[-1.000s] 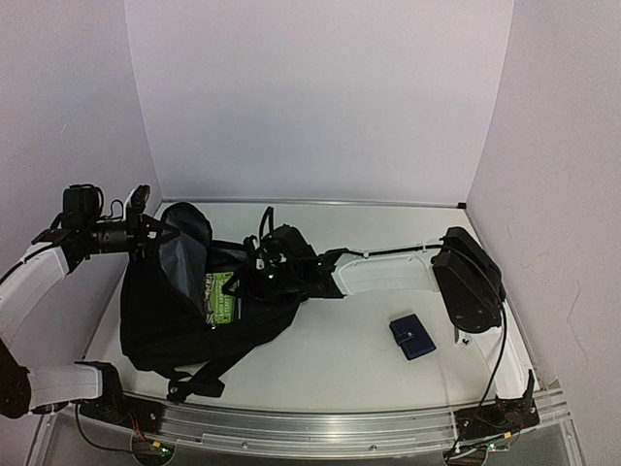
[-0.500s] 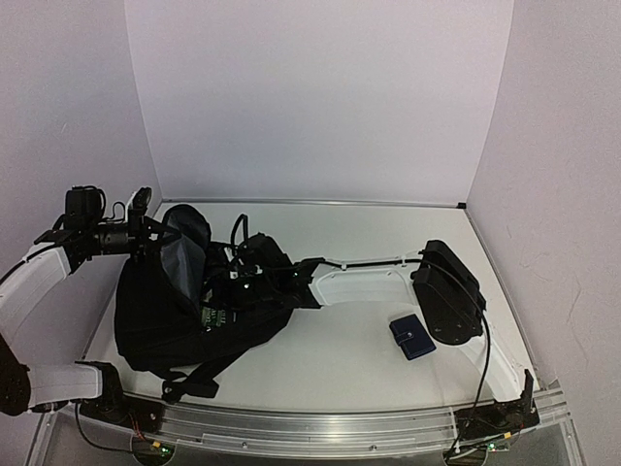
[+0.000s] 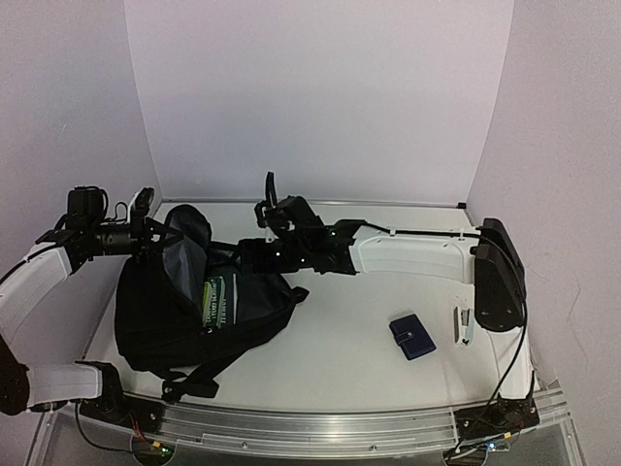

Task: Pack the student bag
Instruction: Zip the student bag at the center of the board.

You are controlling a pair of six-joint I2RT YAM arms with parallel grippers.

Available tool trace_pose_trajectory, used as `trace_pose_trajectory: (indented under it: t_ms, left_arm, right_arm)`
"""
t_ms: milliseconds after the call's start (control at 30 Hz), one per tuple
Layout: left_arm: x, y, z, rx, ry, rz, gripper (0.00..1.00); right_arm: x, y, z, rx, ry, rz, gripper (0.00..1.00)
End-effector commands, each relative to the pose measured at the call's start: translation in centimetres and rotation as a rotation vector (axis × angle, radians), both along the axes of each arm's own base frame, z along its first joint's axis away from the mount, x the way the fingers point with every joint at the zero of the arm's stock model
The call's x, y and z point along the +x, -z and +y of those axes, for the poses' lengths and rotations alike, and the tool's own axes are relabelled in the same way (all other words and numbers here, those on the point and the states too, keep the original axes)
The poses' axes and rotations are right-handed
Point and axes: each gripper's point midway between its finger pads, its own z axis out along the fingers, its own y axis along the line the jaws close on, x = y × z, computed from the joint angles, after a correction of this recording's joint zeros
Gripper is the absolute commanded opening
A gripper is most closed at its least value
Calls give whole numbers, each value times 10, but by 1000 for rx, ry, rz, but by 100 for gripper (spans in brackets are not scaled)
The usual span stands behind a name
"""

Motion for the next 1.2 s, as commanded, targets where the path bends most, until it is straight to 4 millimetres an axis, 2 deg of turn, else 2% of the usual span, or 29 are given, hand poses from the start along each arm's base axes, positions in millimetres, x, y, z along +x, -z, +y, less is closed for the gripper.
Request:
trace_pose_trajectory:
  t_ms: [0,200,300,367,433,467,533,567,633,800,867,933,1033,1100,1167]
  left_arm:
    - [0,-3,-7,22,24,-47,0]
    - [-1,1,-12,36,27,-38,0]
    - [0,3,-16,43,33,-35,0]
    - [0,4,-19,48,38,-32,0]
    - [1,5,-22,55,42,-31,0]
    - [1,5,-24,60,44,-30,0]
    - [2,7,-32,72,58,-30,0]
    - [2,9,-38,81,70,-27,0]
    - [1,12,-52,99,98,-24,0]
    - [2,22,-82,118,152,-14,0]
    - [-1,24,-101,158,176,-37,0]
    - [-7,27,-123,181,218,-56,5]
    - [-17,31,-154,192,295,-65,11]
    - [-27,34,-173,194,363,-61,23]
    - [-37,37,-189,198,423,-55,45]
  right_arm:
    - [22,33,-33,-228,69,-41,89]
    - [35,60,-34,-287,60,-37,88]
    - [44,73,-38,-301,62,-18,82]
    - [49,80,-41,-308,71,-8,70]
    - [51,84,-45,-312,78,2,52]
    - [51,84,-47,-312,84,4,39]
    - [52,82,-55,-315,113,11,18]
    - [52,82,-61,-319,132,16,11]
    - [52,85,-74,-321,181,41,3]
    - [45,87,-110,-297,297,115,0]
    - [37,87,-119,-275,317,141,0]
    - [26,92,-131,-257,338,174,0]
    - [12,87,-150,-208,383,210,0]
    - [4,84,-161,-178,414,224,0]
    - [-3,78,-173,-149,445,233,0]
